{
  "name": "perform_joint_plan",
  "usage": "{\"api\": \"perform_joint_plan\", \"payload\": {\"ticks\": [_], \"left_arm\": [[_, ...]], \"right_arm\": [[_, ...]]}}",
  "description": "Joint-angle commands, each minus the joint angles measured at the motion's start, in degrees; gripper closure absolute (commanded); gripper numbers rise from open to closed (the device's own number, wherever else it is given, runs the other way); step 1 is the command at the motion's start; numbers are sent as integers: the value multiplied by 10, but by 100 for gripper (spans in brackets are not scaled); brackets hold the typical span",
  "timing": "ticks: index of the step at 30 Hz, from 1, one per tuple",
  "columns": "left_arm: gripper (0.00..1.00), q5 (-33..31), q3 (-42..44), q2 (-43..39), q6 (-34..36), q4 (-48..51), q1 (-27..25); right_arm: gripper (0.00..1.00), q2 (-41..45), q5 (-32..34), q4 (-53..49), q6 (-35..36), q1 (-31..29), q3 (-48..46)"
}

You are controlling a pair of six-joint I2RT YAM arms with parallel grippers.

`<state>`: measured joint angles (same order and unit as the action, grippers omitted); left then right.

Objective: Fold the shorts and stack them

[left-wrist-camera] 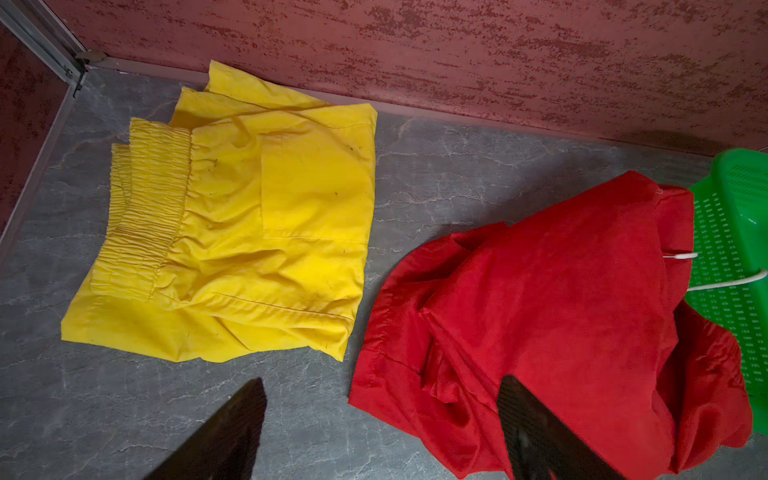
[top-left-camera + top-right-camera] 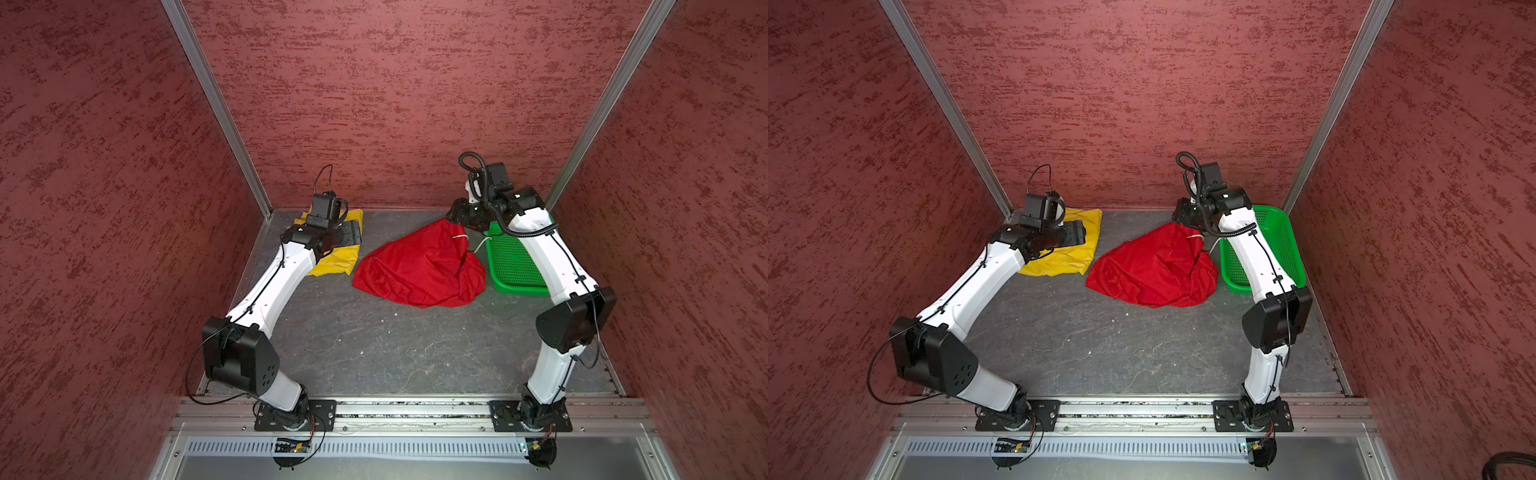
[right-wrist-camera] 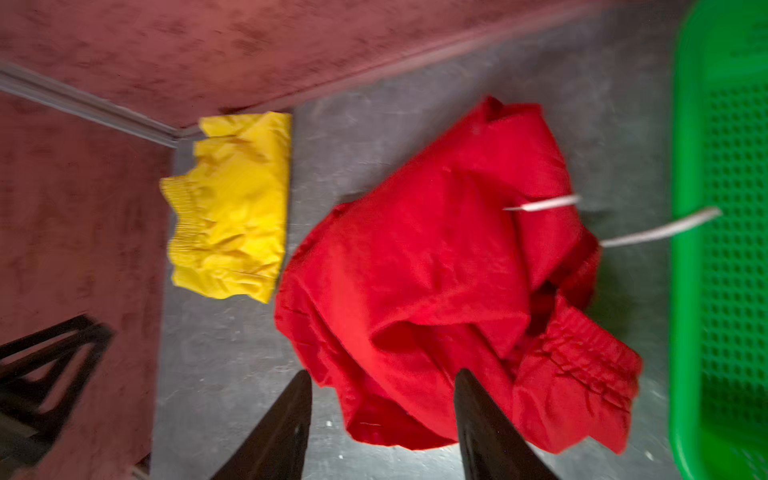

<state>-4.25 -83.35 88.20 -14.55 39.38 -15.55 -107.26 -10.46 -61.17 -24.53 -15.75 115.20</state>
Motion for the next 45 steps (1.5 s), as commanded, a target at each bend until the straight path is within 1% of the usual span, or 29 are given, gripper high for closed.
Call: {"api": "perform_joint_plan", "payload": {"ticks": [1,5,10,13,15,17,20,24,26,30,32,34,37,39,43,45], "left_arm": [[12,31,17,-3,1,-19,-11],[12,69,29,18,-13,-29,-34],[12,116,21,70,9,-37,-92],[12,128,8,97,11,-36,-114],[12,131,-1,109,10,-32,-123],[12,131,-6,116,10,-31,-126],[12,127,-9,121,9,-32,-126],[12,131,-14,122,18,-30,-126],[12,137,-17,121,21,-31,-126],[12,147,-20,125,14,-35,-123],[11,152,-22,131,4,-35,-120],[11,165,-23,135,-7,-38,-115],[11,176,-26,142,-11,-43,-113],[11,177,-33,147,-11,-41,-110],[11,183,-37,152,-13,-41,-105],[11,181,-36,149,-12,-39,-104]], "right_arm": [[43,19,35,12,5,5,-56],[43,33,-8,88,-29,5,-172],[41,43,20,144,-76,18,-299],[41,56,8,198,-110,46,-390],[41,71,2,235,-124,63,-431],[41,81,0,257,-124,78,-451],[39,82,12,256,-105,100,-453],[38,76,22,218,-62,129,-413],[38,87,3,209,-42,129,-381],[37,116,-30,240,-53,120,-349],[35,116,-50,283,-67,118,-352],[33,108,-72,344,-99,115,-366],[32,77,-93,423,-143,102,-374],[32,46,-93,450,-168,99,-366],[31,-8,-70,508,-223,99,-366],[31,-42,-83,551,-260,99,-366]]}}
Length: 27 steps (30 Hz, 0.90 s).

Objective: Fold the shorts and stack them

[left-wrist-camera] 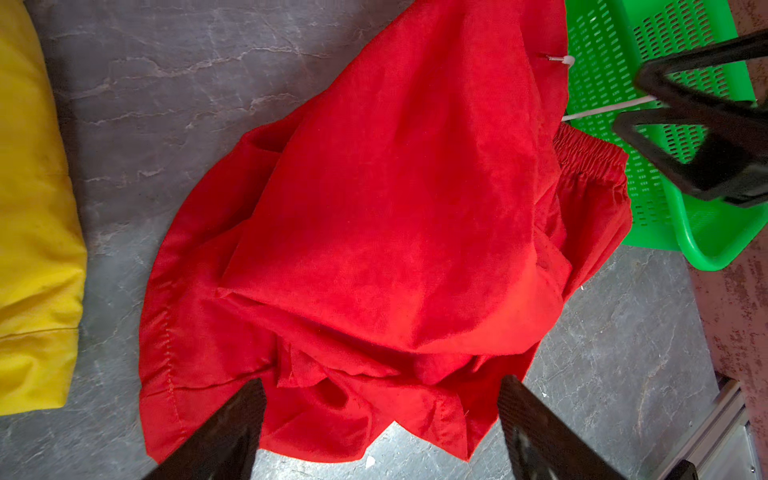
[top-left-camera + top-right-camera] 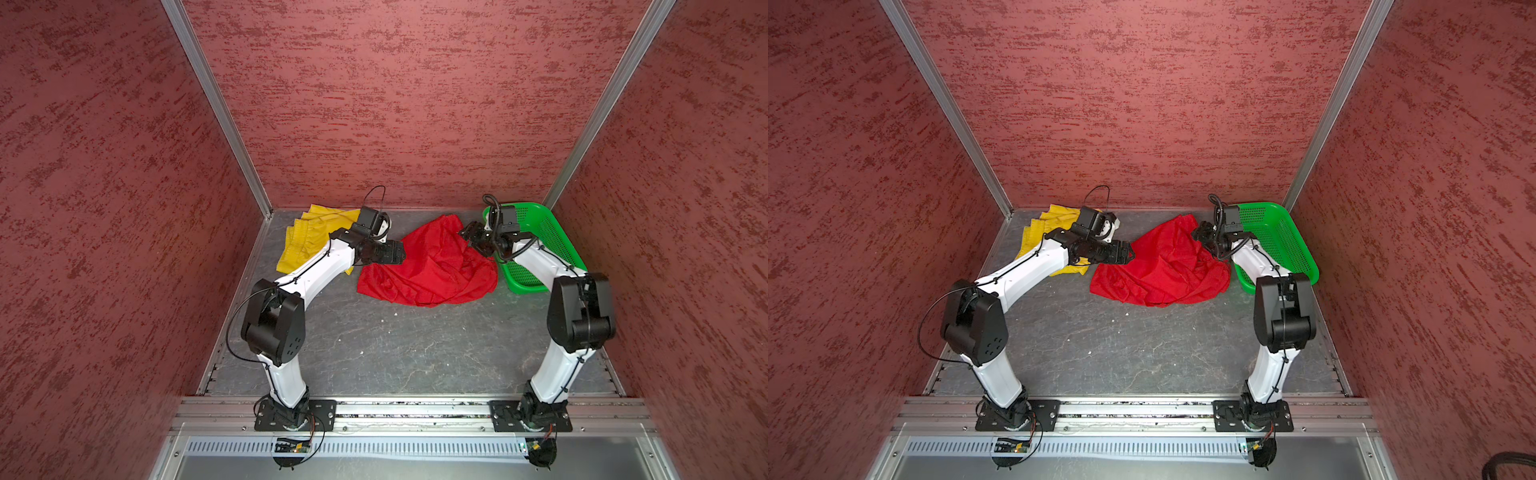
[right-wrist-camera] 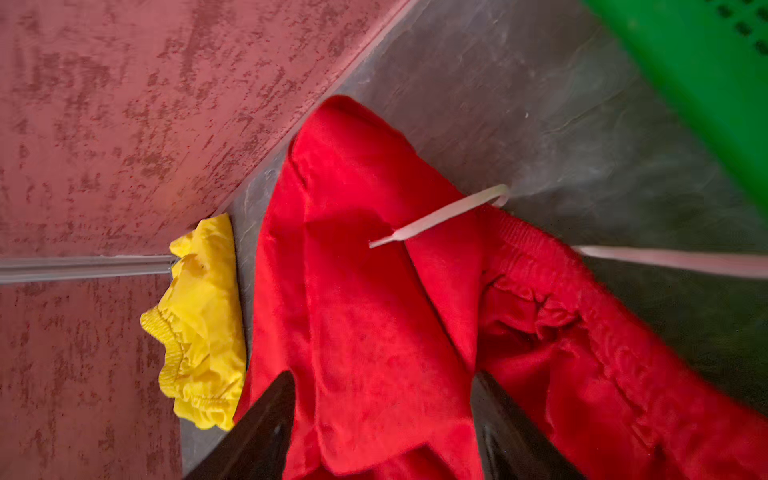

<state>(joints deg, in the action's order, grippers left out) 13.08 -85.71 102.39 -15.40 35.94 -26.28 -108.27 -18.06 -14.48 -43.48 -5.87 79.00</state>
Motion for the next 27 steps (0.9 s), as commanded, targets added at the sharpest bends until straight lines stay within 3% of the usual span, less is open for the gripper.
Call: {"api": "perform_joint_plan", "payload": {"ticks": [1,4,5,6,7,8,9,15,18,21,27], "left_arm": [[11,6,-10,6,-4,-5,4],[11,4,-3,-1,-5,-6,9],[11,4,-1,-2,-5,-6,10],[11,3,-1,-4,-4,-4,12],[11,1,-1,-6,-4,-3,14],[11,-1,-1,-8,-4,-2,16],[11,-2,-1,-11,-3,-1,20],[12,13,-14,-41,-15,-3,56],[13,61,-11,-64,14,-35,72],[14,111,-6,-84,58,-66,79],[14,177,16,-114,86,-112,78]], "right_arm": [[31,-46,-17,106,-84,0,-4],[36,-91,-35,147,-110,-1,7],[48,-104,-39,153,-110,-1,16],[70,-111,-46,159,-106,-1,24],[85,-113,-50,161,-101,-2,33],[94,-109,-54,161,-93,-2,40],[98,-102,-54,157,-85,-3,44],[100,-3,-42,99,3,-17,71],[100,46,-80,89,23,-31,89],[100,90,-84,36,96,-66,127],[100,187,-91,27,198,-125,49]]}}
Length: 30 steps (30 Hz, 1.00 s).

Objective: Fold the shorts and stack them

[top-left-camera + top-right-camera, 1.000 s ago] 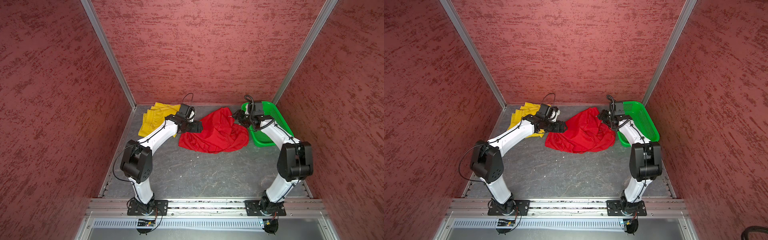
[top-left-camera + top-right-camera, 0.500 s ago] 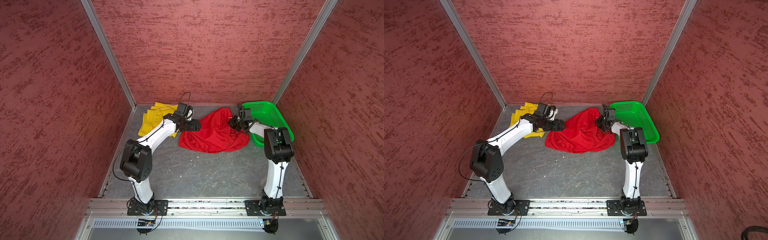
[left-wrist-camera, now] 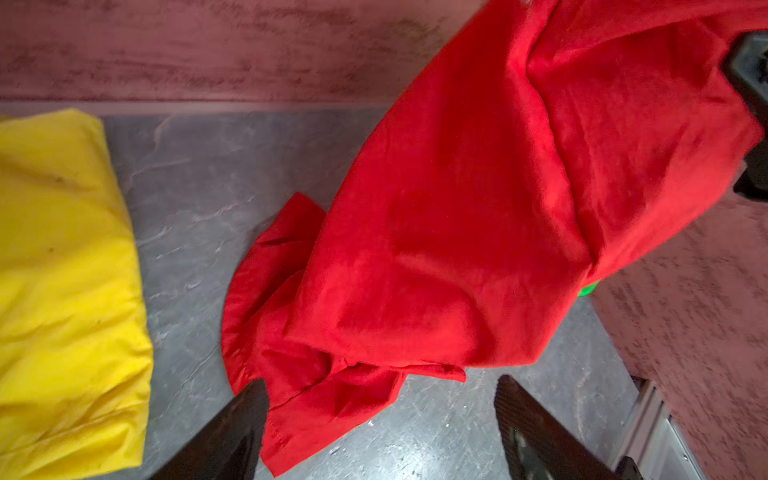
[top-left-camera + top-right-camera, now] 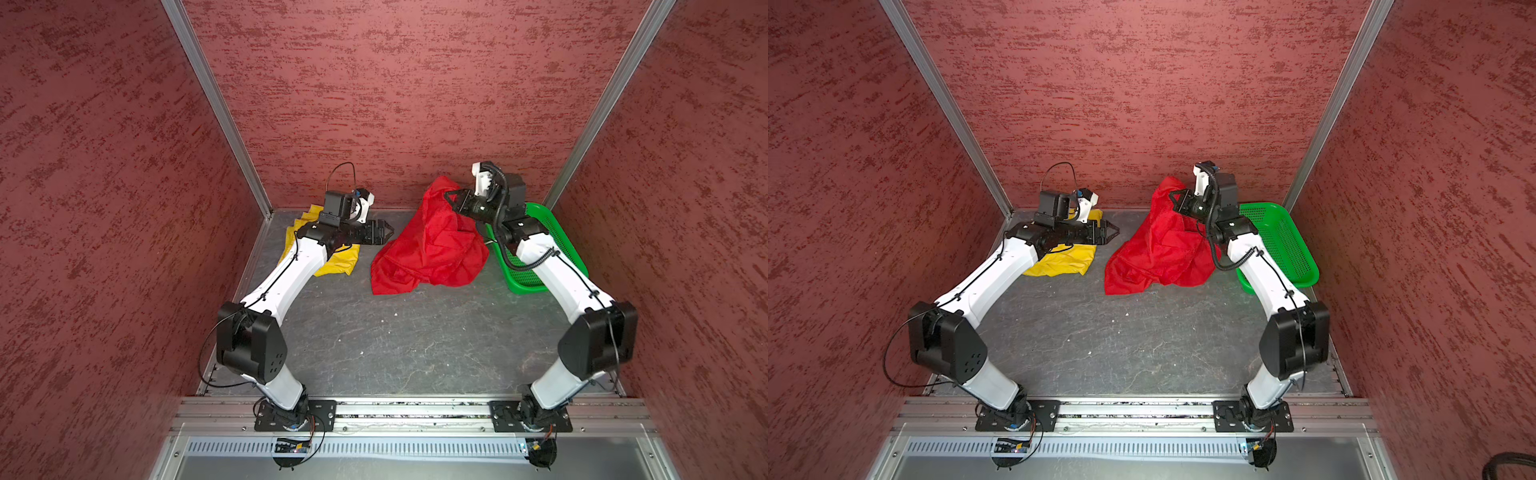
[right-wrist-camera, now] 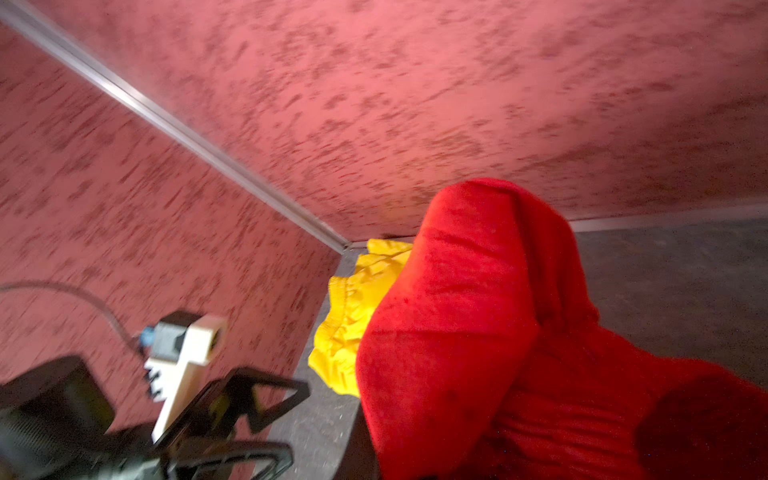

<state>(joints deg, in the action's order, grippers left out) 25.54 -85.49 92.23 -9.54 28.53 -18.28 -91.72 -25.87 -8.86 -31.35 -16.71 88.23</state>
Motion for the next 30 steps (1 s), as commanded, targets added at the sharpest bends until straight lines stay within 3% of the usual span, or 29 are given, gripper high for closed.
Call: {"api": "perform_joint_plan", "payload": {"ticks": [1,4,5,6,7,9,15,18,23,30], "left_arm": [[14,53,22,-15,27,-44,-4],[14,24,37,-17,30,-32,-11],[14,22,42,-17,34,-26,-13],[14,19,46,-17,40,-18,-17],[14,13,51,-18,47,-11,-21],[14,6,64,-23,63,6,-29],[13,-2,121,-42,90,5,-46],[13,-5,141,-32,84,-9,-46],[13,-73,107,26,43,40,-44],[12,-47,41,86,55,41,-65]], "right_arm": [[100,34,-3,-36,92,-25,-66],[100,50,33,-77,131,-61,-133],[90,50,35,-91,133,-72,-149],[70,49,35,-106,127,-84,-167],[58,51,34,-122,109,-90,-183],[48,68,32,-139,66,-93,-212],[42,207,101,-146,-8,-85,-298],[42,231,126,-172,-72,-64,-314],[44,173,114,-189,-160,-37,-310],[44,12,99,-180,-185,-30,-224]]}}
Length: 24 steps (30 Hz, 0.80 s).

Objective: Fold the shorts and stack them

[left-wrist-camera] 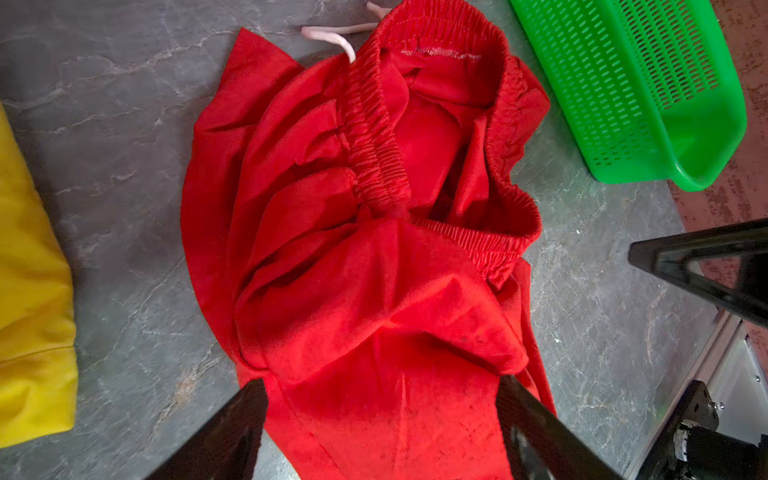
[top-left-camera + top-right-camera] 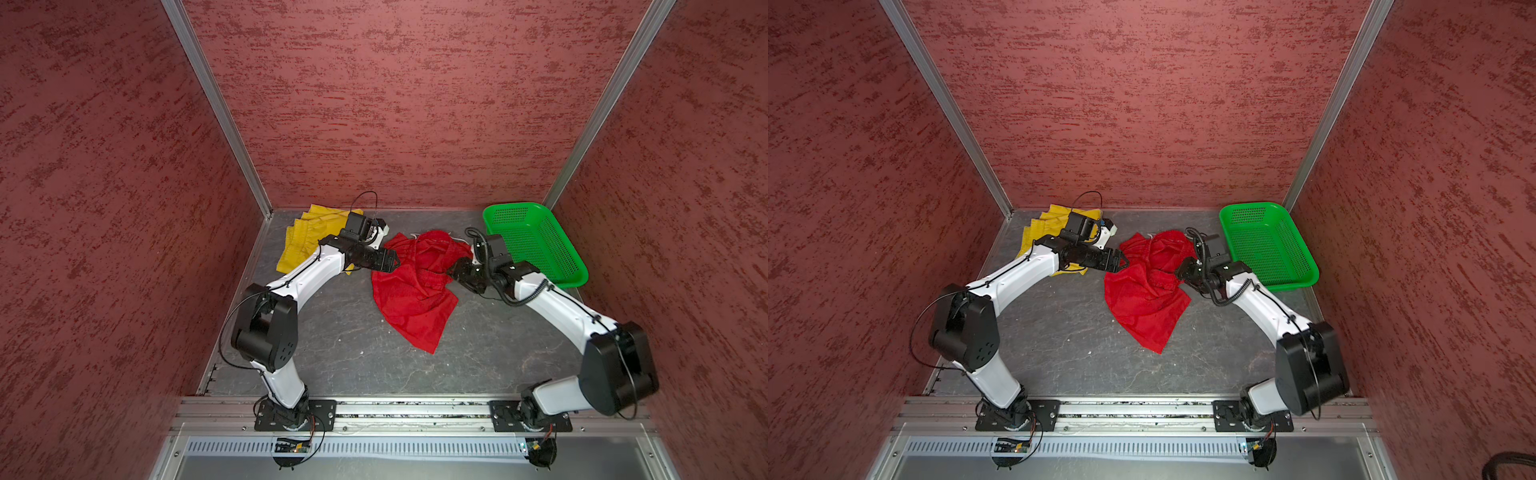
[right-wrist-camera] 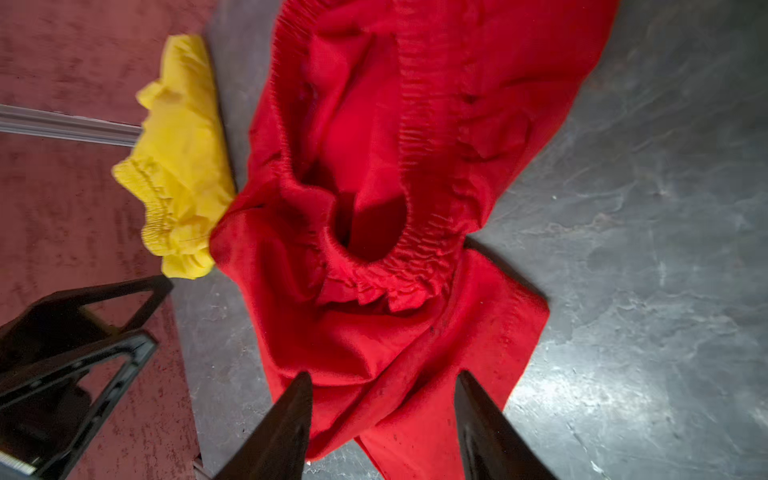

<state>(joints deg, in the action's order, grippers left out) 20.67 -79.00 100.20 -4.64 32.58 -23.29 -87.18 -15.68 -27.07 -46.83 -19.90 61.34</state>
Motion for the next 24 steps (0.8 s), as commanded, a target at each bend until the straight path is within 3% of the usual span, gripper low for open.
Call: {"api": "perform_joint_plan", "payload": {"ticks": [1,6,11,13,15,17,21,24], "left_arm": [[13,3,-28,11,9,-3,-17],[13,16,-47,35,16,11,-24],[13,28,-33,30,31,6,-53],[14,1,-42,37,17,26,-65],[14,-22,-69,57,-14,72,-74],[14,-31,-89,73,-36,106,-84],[13,-41,-93,92,-68,114,-104],[13,-33,-99,105,-101,105,-109]], "right_arm": [[44,-52,-11,-2,-31,2,59],[43,-113,-12,-20,-38,2,80],[45,-153,-43,43,-51,5,74],[54,-170,-42,55,-53,5,72],[79,-179,-40,64,-55,5,69],[89,-177,-40,70,-56,5,63],[100,-147,-52,96,-59,5,37],[100,-120,-70,133,-73,5,11]]}}
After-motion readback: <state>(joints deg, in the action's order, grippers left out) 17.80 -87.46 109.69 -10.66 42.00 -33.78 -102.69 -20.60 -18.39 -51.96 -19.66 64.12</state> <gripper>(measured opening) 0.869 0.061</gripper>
